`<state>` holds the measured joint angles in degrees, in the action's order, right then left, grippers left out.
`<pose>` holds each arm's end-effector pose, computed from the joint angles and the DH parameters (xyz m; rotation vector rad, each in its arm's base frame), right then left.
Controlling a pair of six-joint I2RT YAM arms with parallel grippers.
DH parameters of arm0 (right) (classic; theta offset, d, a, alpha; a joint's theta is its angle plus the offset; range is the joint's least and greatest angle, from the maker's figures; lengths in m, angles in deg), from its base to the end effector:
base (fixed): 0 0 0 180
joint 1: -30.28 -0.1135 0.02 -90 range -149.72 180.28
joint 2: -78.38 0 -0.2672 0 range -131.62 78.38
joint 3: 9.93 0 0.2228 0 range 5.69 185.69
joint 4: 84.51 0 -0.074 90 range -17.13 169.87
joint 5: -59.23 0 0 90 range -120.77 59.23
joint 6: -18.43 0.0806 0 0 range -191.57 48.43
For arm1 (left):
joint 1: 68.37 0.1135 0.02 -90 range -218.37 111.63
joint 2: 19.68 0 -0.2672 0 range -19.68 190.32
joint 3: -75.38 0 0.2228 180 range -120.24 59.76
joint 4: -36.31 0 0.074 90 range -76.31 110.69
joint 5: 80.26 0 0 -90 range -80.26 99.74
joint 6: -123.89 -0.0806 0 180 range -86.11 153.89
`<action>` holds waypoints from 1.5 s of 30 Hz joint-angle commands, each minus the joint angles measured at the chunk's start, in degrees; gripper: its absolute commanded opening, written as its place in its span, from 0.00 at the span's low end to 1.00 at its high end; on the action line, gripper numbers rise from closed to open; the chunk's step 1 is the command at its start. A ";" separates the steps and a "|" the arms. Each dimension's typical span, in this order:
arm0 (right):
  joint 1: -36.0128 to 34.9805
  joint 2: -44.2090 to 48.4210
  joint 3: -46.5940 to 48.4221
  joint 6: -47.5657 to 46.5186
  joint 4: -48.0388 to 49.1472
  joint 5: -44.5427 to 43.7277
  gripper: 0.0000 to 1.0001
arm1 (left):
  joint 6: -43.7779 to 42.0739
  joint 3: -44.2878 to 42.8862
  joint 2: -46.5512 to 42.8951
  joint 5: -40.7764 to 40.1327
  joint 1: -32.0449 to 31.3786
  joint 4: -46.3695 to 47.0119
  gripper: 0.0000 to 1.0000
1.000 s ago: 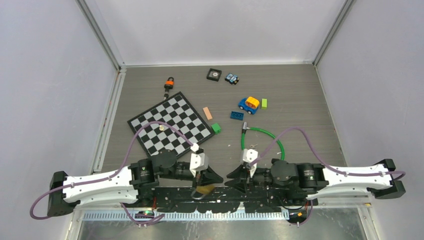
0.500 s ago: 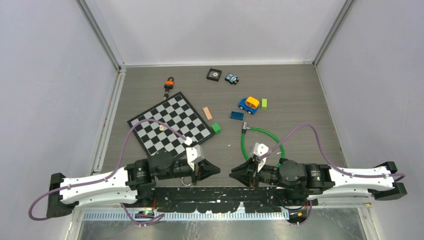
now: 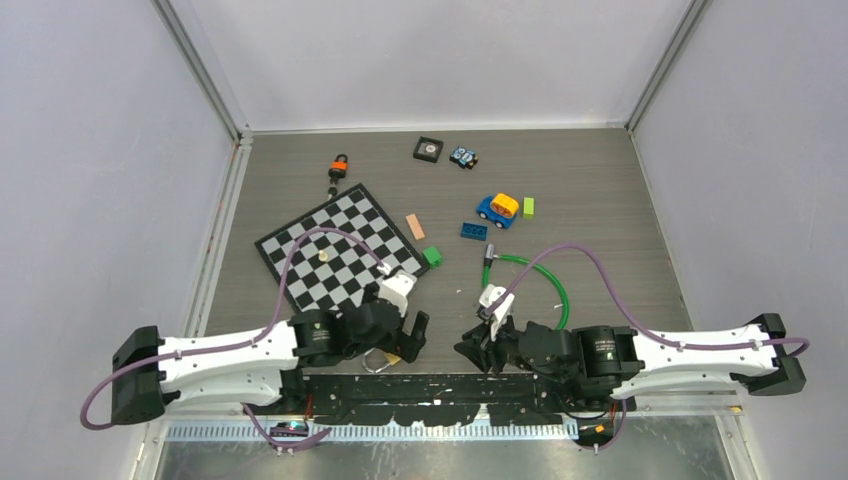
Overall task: Lock with the key
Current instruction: Pick up the lock from the center of the board.
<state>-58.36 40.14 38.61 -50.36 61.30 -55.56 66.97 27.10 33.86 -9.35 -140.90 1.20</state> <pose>0.0377 0.1631 0.2591 -0.8813 1.8415 0.8211 0.0844 -0.1805 0.2107 0.6070 2.2219 -0.6124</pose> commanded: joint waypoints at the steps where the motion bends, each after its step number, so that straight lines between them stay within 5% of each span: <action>1: 0.05 0.32 3.18 0.94 1.03 -1.25 0.34 | 12.91 0.85 1.39 -3.75 5.58 -7.33 1.00; 5: 0.05 1.24 3.02 1.07 0.99 -0.82 0.35 | 14.89 4.06 2.59 -1.91 9.75 -4.61 1.00; 15: 0.05 3.54 1.75 2.07 1.01 -1.07 0.35 | 9.87 2.68 12.70 4.75 9.92 -3.38 1.00; 26: 0.05 4.40 1.20 2.14 1.01 -0.70 0.35 | 8.91 3.16 14.14 18.83 9.70 0.82 1.00; 33: 0.05 4.84 0.80 2.26 1.04 -0.43 0.35 | 8.23 0.81 15.17 17.35 8.98 -9.18 1.00; 45: 0.05 5.48 0.71 2.23 1.00 -0.34 0.35 | 9.25 -4.21 25.84 10.47 4.56 -13.47 1.00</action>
<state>-58.36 44.51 39.14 -48.85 60.93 -55.50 75.19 22.86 54.99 2.65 -135.39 -8.06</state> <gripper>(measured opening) 0.354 0.994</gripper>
